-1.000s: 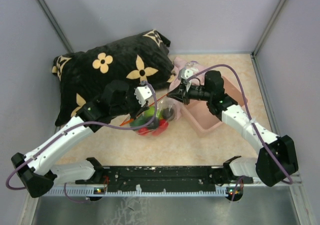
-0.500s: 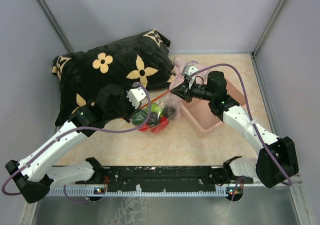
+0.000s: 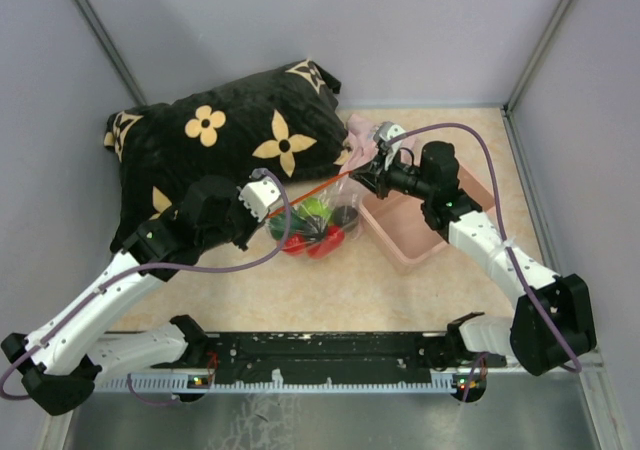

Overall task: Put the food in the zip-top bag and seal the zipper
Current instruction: Zip the zipper food storage bag at the center of the board.

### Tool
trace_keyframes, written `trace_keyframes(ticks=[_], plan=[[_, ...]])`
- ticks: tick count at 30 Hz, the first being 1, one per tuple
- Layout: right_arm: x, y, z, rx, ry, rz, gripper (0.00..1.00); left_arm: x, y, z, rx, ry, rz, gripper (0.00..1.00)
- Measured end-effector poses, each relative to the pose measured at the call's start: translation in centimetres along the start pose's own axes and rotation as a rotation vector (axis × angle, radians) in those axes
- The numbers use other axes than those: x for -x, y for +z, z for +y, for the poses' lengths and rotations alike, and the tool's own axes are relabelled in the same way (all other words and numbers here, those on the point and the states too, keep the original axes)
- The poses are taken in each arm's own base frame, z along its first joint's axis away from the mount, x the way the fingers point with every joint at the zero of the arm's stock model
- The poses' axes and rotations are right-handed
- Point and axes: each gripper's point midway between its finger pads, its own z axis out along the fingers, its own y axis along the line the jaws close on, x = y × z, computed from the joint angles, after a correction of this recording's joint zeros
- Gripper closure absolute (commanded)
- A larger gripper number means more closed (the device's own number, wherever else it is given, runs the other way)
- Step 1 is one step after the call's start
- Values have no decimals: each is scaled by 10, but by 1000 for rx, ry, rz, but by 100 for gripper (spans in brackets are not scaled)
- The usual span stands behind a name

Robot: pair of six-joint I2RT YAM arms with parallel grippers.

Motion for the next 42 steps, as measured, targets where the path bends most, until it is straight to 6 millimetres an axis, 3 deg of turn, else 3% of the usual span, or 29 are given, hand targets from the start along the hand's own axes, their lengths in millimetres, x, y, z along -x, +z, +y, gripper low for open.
trace_keyframes(ticks=[8, 13, 19, 20, 24, 29, 31, 35, 42], plan=[[9, 6, 11, 73, 47, -45, 100, -11, -11, 12, 78, -24, 41, 100], [-4, 16, 14, 111, 99, -27, 100, -16, -19, 22, 138, -44, 66, 100], [-15, 32, 18, 140, 129, 2, 100, -23, -27, 24, 153, -52, 68, 93], [-15, 34, 19, 142, 133, 2, 95, -25, -27, 24, 153, -52, 67, 92], [-12, 36, 18, 131, 141, -5, 54, -33, -25, 23, 160, -51, 76, 79], [-10, 33, 7, 59, 186, 11, 35, -34, -33, 30, 202, -76, 40, 59], [-10, 25, 2, 9, 226, 27, 29, -28, -40, 34, 227, -96, -6, 53], [5, -3, -14, -162, 290, 20, 28, -21, -50, 42, 275, -139, -80, 43], [55, -92, -21, -500, 322, -101, 27, -10, -75, 52, 324, -268, -220, 26]])
